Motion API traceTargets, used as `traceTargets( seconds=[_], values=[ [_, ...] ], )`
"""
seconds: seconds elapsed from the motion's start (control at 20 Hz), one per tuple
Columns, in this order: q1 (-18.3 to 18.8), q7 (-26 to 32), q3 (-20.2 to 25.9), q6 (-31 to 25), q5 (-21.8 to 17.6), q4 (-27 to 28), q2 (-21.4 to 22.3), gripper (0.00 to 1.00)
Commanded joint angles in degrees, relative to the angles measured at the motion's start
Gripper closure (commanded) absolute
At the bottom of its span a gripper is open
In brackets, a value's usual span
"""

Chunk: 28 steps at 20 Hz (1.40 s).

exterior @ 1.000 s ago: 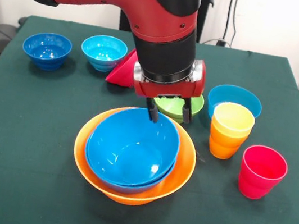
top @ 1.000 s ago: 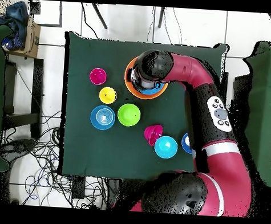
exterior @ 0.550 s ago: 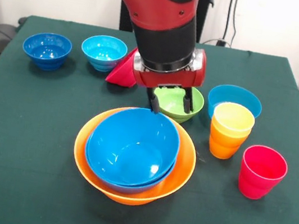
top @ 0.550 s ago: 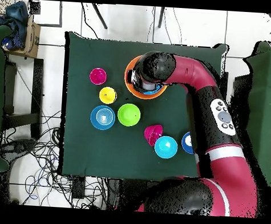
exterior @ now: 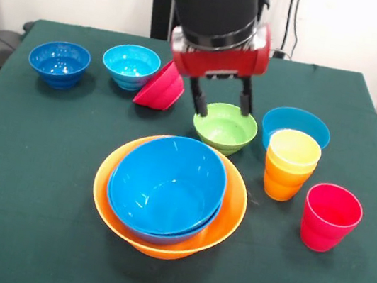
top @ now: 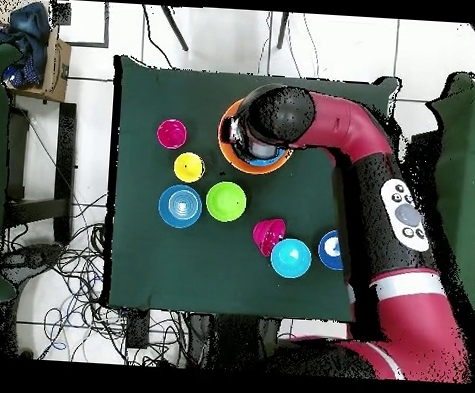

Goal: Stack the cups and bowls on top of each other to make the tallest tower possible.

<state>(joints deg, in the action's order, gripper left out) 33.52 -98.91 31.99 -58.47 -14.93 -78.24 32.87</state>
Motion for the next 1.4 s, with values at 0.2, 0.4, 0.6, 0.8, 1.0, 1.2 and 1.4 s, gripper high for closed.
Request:
traceTargets(
  seconds=[0.2, 0.4, 0.6, 0.8, 1.0, 1.2, 1.4],
  values=[
    [-2.38, 1.52, 0.93, 0.07, -0.08, -12.59, 4.81, 0.0],
    [-2.98, 1.43, 0.45, 2.01, -1.39, -14.27, 5.07, 0.0],
    [-3.74, 1.25, -0.31, 3.36, -2.83, -14.48, 4.21, 0.0],
    [-4.56, 1.27, -1.08, 5.13, -4.62, -15.07, 3.45, 0.0],
    [-5.53, 1.02, -2.01, 7.03, -6.76, -15.56, 2.63, 0.0],
    [-6.43, 0.53, -2.86, 8.9, -9.02, -16.04, 1.62, 0.0],
    [-7.28, 0.21, -3.83, 10.15, -11.05, -15.97, 0.63, 0.0]
  ],
)
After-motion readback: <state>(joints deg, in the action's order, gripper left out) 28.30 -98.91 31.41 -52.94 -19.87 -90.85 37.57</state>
